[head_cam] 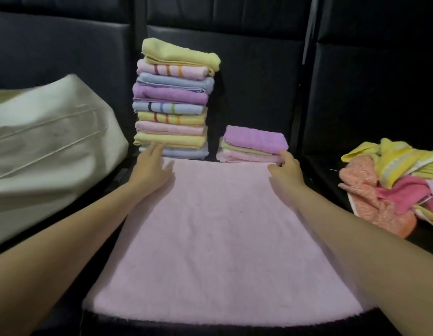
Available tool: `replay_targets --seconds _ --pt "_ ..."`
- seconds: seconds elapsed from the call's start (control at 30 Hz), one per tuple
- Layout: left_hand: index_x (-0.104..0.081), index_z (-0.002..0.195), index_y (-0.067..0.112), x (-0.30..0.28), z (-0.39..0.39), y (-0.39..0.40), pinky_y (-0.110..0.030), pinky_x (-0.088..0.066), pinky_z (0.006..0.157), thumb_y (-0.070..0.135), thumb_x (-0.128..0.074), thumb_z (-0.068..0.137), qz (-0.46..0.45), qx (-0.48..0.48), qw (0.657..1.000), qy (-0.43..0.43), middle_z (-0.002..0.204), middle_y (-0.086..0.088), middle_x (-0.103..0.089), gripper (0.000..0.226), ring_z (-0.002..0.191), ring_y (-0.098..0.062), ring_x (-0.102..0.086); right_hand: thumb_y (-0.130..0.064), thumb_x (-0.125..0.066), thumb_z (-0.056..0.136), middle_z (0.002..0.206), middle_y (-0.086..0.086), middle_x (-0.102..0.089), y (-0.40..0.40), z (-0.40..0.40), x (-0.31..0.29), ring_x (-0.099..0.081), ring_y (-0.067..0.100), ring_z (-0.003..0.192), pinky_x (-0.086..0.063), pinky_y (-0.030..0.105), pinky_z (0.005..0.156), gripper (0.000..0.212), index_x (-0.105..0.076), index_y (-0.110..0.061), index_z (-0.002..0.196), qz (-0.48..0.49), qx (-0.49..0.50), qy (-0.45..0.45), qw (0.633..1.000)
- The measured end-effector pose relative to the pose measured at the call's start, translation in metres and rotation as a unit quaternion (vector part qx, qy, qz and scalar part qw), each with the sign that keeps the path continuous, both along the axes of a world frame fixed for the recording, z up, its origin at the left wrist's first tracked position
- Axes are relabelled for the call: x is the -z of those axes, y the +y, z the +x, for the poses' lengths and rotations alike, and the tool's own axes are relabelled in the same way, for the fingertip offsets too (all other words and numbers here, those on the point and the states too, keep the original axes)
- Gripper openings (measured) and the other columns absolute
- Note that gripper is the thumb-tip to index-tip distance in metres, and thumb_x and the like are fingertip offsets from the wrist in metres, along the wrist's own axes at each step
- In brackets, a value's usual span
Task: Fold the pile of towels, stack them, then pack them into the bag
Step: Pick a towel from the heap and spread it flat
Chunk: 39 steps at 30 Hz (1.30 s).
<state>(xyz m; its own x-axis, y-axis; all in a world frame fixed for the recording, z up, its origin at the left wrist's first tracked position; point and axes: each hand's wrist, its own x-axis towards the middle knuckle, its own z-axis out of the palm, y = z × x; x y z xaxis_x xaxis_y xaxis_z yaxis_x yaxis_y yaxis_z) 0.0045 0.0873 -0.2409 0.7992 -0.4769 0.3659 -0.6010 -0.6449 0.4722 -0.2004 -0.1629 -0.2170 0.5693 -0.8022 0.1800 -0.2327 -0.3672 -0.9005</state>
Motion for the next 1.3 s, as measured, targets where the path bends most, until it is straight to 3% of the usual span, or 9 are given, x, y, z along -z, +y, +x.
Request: replay_targets --seconds 0.1,0.2,0.3,0.4,0.53,0.7,0.93,1.17,1.3 --pt "-0.049 0.138 0.004 -0.015 -0.022 0.002 -0.041 -0.034 0.109 0.021 -0.06 0.092 -0.011 0.011 1.0 0.016 0.145 -0.015 -0.045 0.05 0.133 -0.033 -0.041 -0.009 -0.046 0.088 0.129 0.006 -0.05 0.004 -0.008 -0.006 -0.055 0.02 0.1 -0.044 0.026 0.076 0.05 -0.049 -0.017 0.136 -0.008 0.002 -0.012 1.0" --pt "-0.054 0.134 0.009 -0.033 -0.059 0.009 -0.034 -0.034 0.103 0.019 -0.057 0.094 -0.012 0.044 0.999 0.026 0.14 -0.011 -0.051 0.041 0.129 -0.027 -0.045 -0.003 -0.044 0.089 0.101 0.0 -0.058 0.02 -0.024 -0.019 -0.053 0.012 0.077 -0.044 0.022 0.06 0.038 -0.058 -0.013 0.123 0.032 -0.019 -0.025 0.999" --pt "-0.059 0.127 0.017 -0.043 -0.105 0.037 -0.03 -0.035 0.099 0.023 -0.055 0.096 0.003 0.101 0.995 0.022 0.133 -0.002 -0.055 0.032 0.125 -0.02 -0.048 -0.005 -0.048 0.091 0.092 -0.001 -0.059 0.039 -0.046 -0.036 -0.056 0.012 0.075 -0.051 0.029 0.069 0.028 -0.063 -0.012 0.114 0.025 -0.073 -0.001 0.997" --pt "-0.06 0.123 0.025 -0.043 -0.149 0.074 -0.025 -0.035 0.098 0.028 -0.052 0.097 0.018 0.155 0.987 0.029 0.127 0.006 -0.056 0.027 0.121 -0.012 -0.049 -0.009 -0.052 0.093 0.089 0.001 -0.064 0.071 -0.073 -0.048 -0.06 0.012 0.073 -0.049 0.025 0.061 0.016 -0.066 -0.014 0.098 -0.025 -0.159 0.042 0.986" --pt "-0.06 0.122 0.027 -0.029 -0.194 0.114 -0.024 -0.037 0.098 0.055 -0.041 0.088 0.028 0.194 0.978 0.064 0.124 0.009 -0.058 0.049 0.116 -0.009 -0.052 -0.016 -0.06 0.092 0.077 -0.001 -0.065 0.123 -0.114 -0.043 -0.058 0.008 0.063 -0.048 0.023 0.052 0.011 -0.069 -0.014 0.086 -0.086 -0.321 0.145 0.932" --pt "-0.052 0.136 0.033 0.008 -0.212 0.151 -0.023 -0.026 0.106 0.061 -0.023 0.094 0.162 0.211 0.959 -0.101 0.144 0.009 -0.048 0.059 0.132 -0.012 -0.043 -0.043 -0.075 0.079 0.098 -0.008 -0.058 0.156 -0.146 -0.017 -0.05 0.001 0.09 -0.041 0.014 0.081 0.027 -0.063 -0.027 0.097 -0.285 -0.437 0.222 0.824" --pt "-0.042 0.143 0.038 0.007 -0.215 0.15 -0.021 -0.016 0.106 0.095 -0.008 0.068 0.177 0.202 0.957 -0.105 0.152 0.012 -0.037 0.1 0.14 -0.012 -0.033 -0.053 -0.071 0.08 0.105 -0.01 -0.05 0.158 -0.158 0.008 -0.043 0.005 0.101 -0.039 0.02 0.085 0.04 -0.06 -0.029 0.11 -0.364 -0.392 0.148 0.832" --pt "-0.034 0.145 0.047 0.005 -0.215 0.148 -0.024 -0.015 0.11 0.099 0.0 0.06 0.191 0.197 0.958 -0.084 0.156 0.014 -0.029 0.105 0.143 -0.01 -0.027 -0.058 -0.056 0.085 0.099 -0.006 -0.053 0.161 -0.161 0.016 -0.048 0.012 0.095 -0.046 0.029 0.08 0.041 -0.066 -0.027 0.11 -0.414 -0.352 0.108 0.833" --pt "-0.027 0.146 0.051 0.002 -0.216 0.148 -0.027 -0.013 0.113 0.098 0.005 0.058 0.209 0.199 0.954 -0.078 0.158 0.014 -0.025 0.105 0.145 -0.011 -0.022 -0.047 -0.052 0.09 0.089 0.001 -0.058 0.163 -0.164 0.021 -0.053 0.019 0.082 -0.046 0.031 0.065 0.036 -0.071 -0.019 0.102 -0.501 -0.346 0.05 0.792"
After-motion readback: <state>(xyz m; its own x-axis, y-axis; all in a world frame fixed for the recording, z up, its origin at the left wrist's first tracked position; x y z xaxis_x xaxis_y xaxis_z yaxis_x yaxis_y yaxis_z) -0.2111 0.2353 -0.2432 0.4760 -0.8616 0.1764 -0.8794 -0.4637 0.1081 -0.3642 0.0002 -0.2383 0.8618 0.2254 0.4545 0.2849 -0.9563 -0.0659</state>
